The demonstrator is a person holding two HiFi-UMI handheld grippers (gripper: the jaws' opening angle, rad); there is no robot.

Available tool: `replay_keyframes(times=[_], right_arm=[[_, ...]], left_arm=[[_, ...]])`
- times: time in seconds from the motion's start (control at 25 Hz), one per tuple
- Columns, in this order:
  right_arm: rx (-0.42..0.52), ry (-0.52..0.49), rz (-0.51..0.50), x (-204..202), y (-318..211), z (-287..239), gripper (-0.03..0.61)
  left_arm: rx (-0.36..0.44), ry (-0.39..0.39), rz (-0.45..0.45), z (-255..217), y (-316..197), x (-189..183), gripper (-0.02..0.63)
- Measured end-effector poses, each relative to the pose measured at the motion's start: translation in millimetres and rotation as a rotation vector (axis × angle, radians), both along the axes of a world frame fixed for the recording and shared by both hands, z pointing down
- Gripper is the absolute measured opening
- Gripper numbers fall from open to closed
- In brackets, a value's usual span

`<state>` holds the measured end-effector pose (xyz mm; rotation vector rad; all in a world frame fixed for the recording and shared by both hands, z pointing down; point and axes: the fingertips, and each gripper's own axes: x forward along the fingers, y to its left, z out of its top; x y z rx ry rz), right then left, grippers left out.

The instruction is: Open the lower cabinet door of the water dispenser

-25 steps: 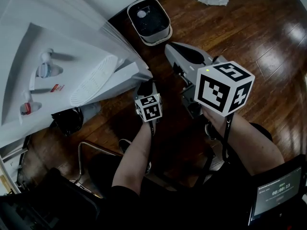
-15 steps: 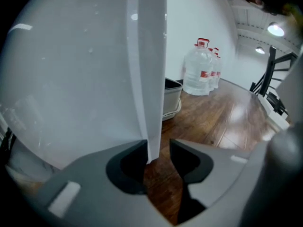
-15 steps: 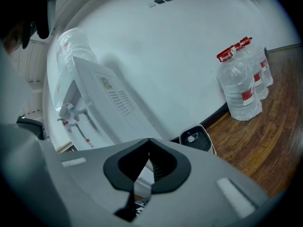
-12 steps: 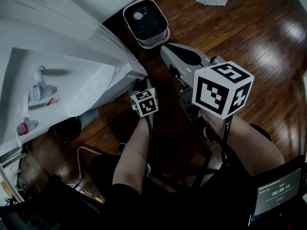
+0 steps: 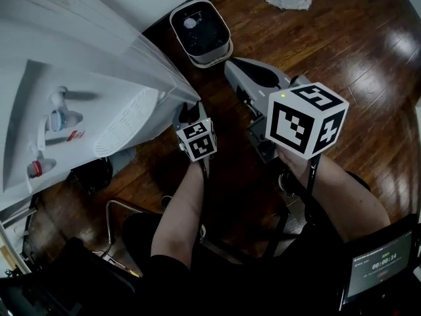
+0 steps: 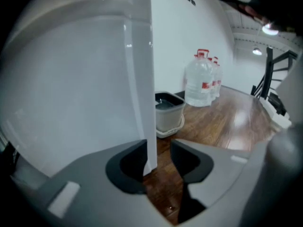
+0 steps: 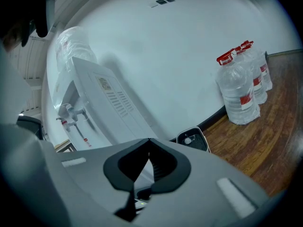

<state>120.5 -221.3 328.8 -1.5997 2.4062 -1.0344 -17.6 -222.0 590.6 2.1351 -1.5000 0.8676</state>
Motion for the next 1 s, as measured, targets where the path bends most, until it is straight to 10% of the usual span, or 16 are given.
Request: replay_keyframes(times=[0.4, 1.0], right_arm=[[0.01, -0.004, -0.043, -20, 17, -3, 0.005], [0.113, 0.145, -0.21, -119, 128, -10, 0.005]], left_arm=[[0.245, 0.264, -0.054, -177, 18, 6, 0.13], [0.38, 0.238, -0.041, -282, 158, -103, 0.121]])
